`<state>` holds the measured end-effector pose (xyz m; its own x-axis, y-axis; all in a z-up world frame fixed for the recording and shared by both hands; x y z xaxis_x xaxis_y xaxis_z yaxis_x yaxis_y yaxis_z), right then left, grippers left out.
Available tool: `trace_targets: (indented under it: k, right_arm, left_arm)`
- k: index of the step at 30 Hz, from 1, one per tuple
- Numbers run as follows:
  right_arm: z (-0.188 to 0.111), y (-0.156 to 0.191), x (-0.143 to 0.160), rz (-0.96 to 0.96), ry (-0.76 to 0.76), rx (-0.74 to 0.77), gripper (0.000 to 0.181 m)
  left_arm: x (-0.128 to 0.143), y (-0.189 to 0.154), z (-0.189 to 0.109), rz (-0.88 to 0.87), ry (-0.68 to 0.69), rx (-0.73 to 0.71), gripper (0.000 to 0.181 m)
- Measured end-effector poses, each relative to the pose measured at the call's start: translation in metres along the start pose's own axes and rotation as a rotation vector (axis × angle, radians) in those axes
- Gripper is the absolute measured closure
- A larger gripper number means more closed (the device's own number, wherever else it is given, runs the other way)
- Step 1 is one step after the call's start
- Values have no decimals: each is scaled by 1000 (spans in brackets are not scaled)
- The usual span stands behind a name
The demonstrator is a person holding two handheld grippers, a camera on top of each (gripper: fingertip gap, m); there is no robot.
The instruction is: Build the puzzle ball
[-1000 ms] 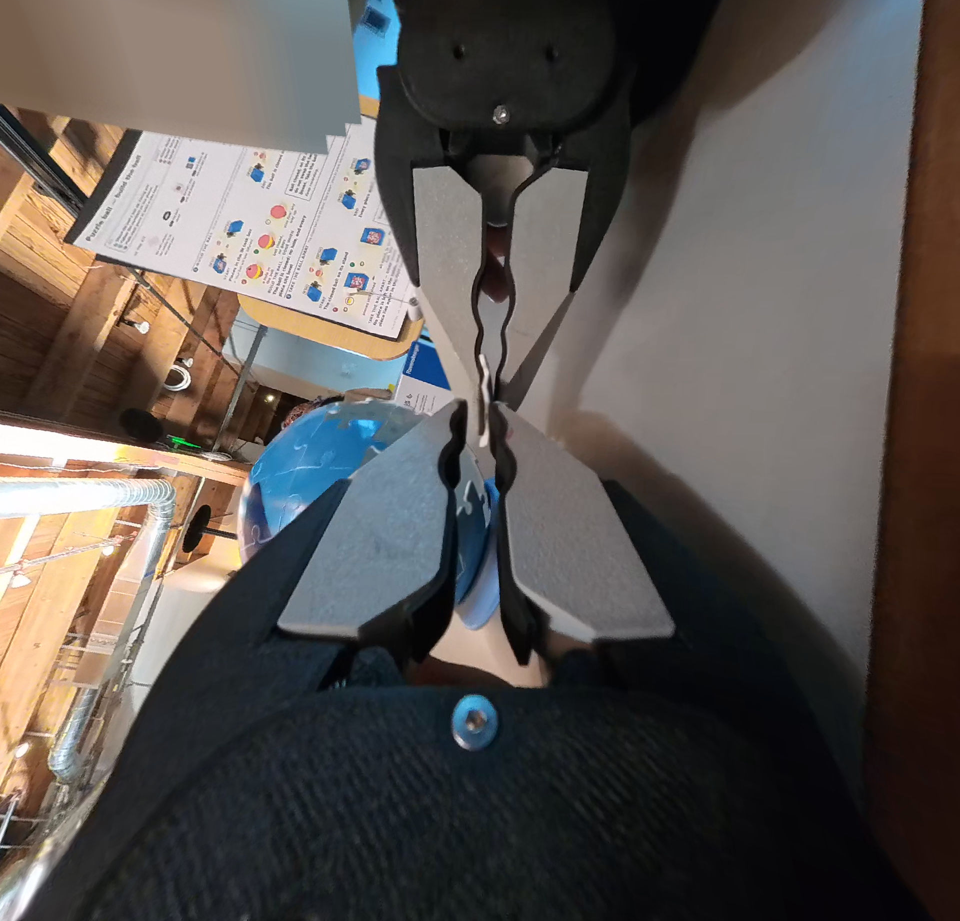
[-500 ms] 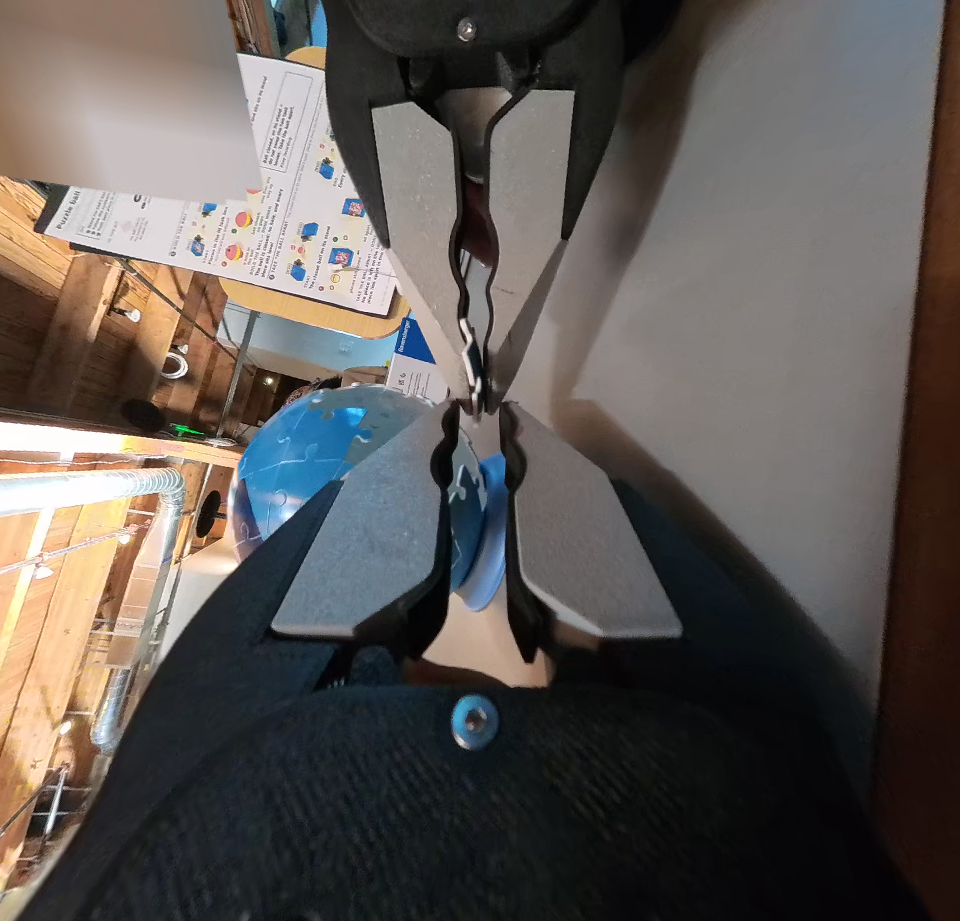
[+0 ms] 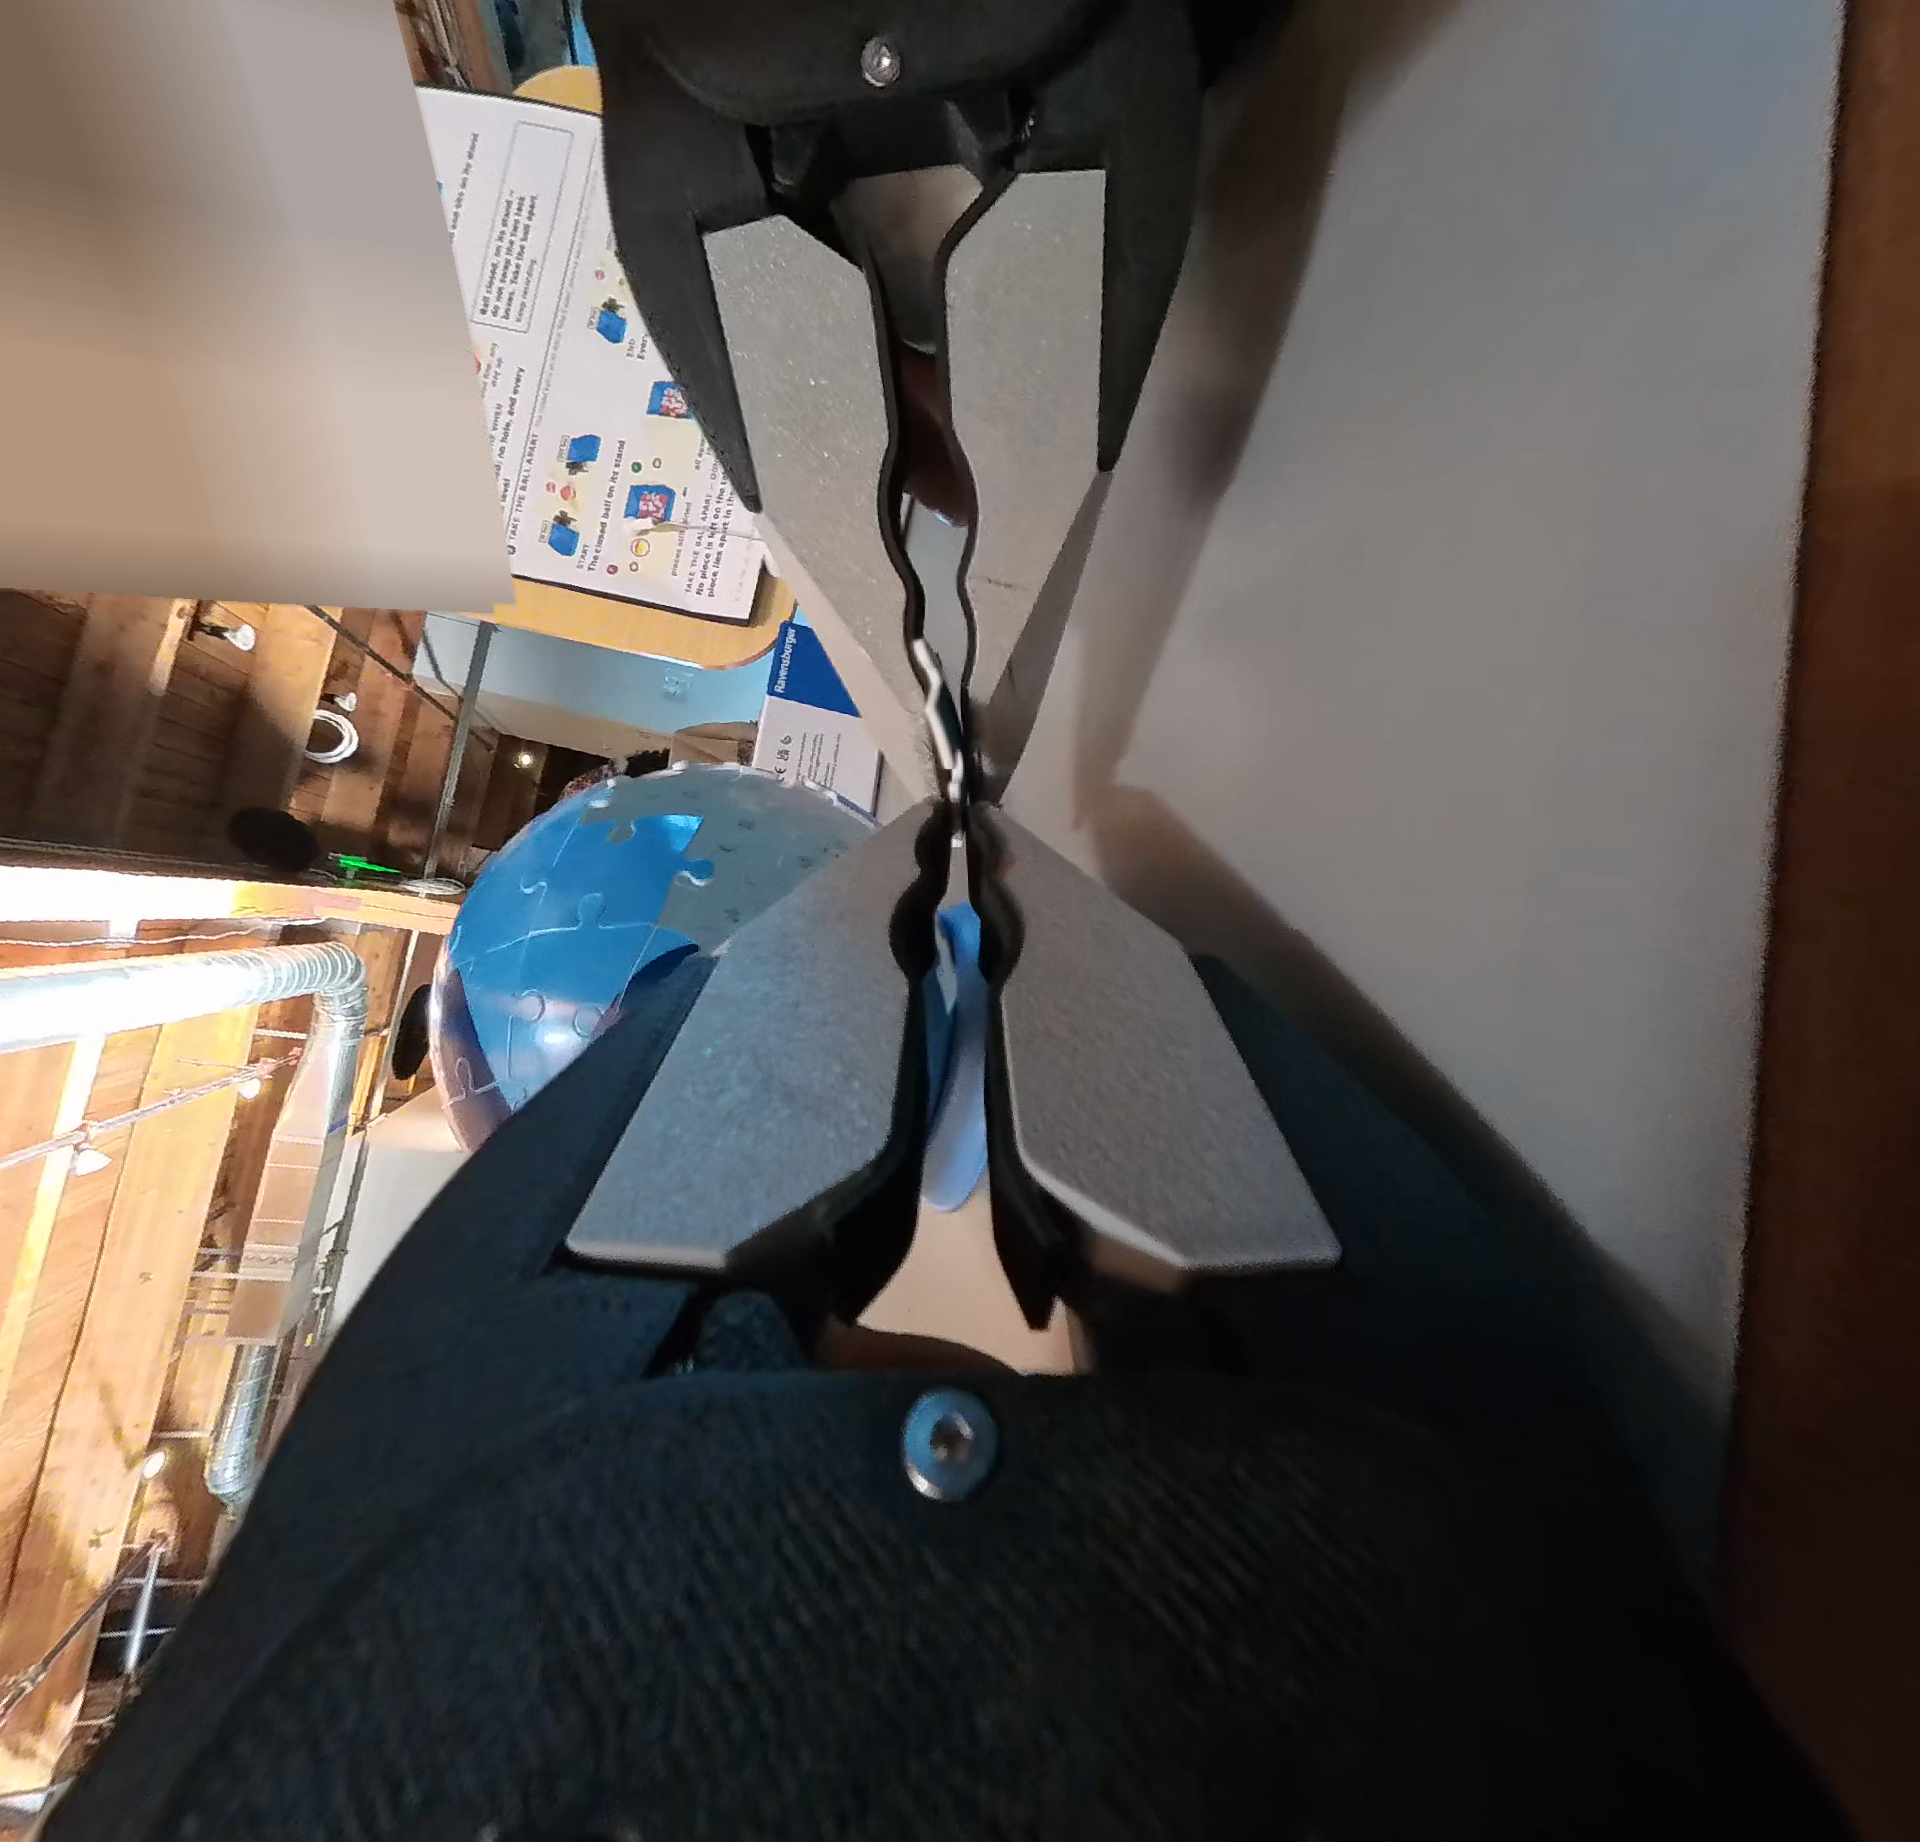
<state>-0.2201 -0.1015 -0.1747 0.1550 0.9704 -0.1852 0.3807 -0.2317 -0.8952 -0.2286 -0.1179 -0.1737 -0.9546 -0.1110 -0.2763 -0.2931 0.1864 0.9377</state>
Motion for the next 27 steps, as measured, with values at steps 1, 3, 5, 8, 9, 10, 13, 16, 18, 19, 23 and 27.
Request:
trace_targets:
  k: [1,3,5,8,9,10,13,16,18,19,23,27]
  right_arm:
    - [0,0,0,2,0,-3,181]
    - [-1,0,1,0,1,1,180]
    - [-2,0,3,-4,3,2,177]
    - [-4,-1,4,-6,2,3,172]
    - [-5,-1,3,-4,-4,6,171]
    - [-6,-2,2,-3,-11,7,171]
    - [-7,-1,0,-12,-15,11,171]
    - [-4,-1,3,-25,11,24,176]
    - [-2,0,5,-25,17,18,180]
    - [-2,0,5,-25,18,17,180]
    - [-1,1,5,-29,23,16,181]
    - [-1,1,5,-33,27,21,181]
  left_arm:
    - [0,0,0,-4,-1,7,181]
    - [1,0,1,-13,10,12,181]
    - [3,1,2,-20,17,16,181]
    - [5,1,4,-24,38,13,181]
    - [6,2,5,-23,46,11,181]
    - [8,2,6,-21,57,9,181]
    - [10,1,8,-15,75,8,181]
    - [11,0,8,-4,87,8,181]
    - [11,0,8,-5,84,9,181]
    - [11,0,8,-7,84,10,181]
    - [11,1,9,-12,88,6,180]
    - [12,1,9,-12,91,3,180]
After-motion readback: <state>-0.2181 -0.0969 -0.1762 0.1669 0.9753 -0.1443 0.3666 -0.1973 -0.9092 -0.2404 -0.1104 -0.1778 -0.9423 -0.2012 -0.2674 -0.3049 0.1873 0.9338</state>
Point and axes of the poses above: each gripper's, where its closed fingertips meet, z out along the fingers, x out of its underside, y = z × x across the jaws, the point moved 2 cm from there along -z, back along the fingers, and after that the axes turned 15 degrees about y, right-handed, at the moved point
